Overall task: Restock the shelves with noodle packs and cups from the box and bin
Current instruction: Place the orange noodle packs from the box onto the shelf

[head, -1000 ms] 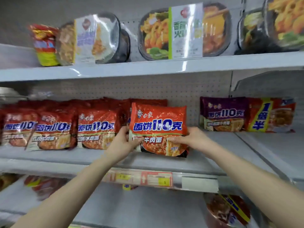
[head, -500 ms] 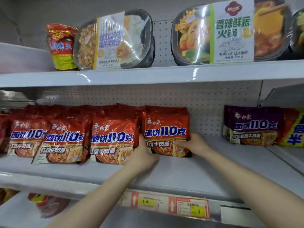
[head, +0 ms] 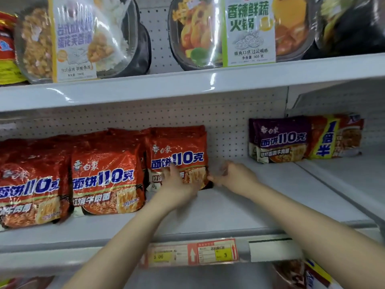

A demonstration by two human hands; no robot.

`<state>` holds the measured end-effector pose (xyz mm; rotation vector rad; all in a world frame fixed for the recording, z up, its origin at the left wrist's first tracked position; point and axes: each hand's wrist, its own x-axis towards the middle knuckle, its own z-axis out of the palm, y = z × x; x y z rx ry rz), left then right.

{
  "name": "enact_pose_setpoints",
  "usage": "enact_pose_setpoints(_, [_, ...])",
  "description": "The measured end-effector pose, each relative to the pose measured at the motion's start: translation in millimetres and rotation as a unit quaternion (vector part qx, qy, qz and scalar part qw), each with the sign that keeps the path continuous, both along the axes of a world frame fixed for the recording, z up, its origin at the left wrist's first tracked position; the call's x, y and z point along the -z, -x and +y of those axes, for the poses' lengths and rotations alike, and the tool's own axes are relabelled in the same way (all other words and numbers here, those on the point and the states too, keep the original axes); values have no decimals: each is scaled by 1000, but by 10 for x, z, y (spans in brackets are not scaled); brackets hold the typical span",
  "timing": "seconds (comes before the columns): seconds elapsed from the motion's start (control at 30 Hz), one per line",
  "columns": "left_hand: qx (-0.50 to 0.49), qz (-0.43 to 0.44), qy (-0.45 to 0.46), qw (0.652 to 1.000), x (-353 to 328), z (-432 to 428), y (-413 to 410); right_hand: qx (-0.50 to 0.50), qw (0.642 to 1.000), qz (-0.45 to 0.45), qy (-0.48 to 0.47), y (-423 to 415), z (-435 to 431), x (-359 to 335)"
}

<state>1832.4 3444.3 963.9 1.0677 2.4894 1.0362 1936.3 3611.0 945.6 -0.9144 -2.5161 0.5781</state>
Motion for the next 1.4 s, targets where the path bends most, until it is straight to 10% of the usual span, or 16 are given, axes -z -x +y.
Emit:
enact_pose_setpoints(0.4, [265,65,-201,941,23,933,-2027,194,966,173,11,-2547,609,26])
enact_pose_setpoints(0.7, [397,14,-192,898,773,1459,-3711,367,884,277,81,-4598,742,1040])
enact_pose_setpoints(1.1, [436,-116,198,870,3013,1956,-4457,450,797,94,392,-5519,639,3411])
enact_pose_setpoints(1.4, [362,-197,337,846,4117,2381,-4389,544,743,29,389,-5793,1053,4626])
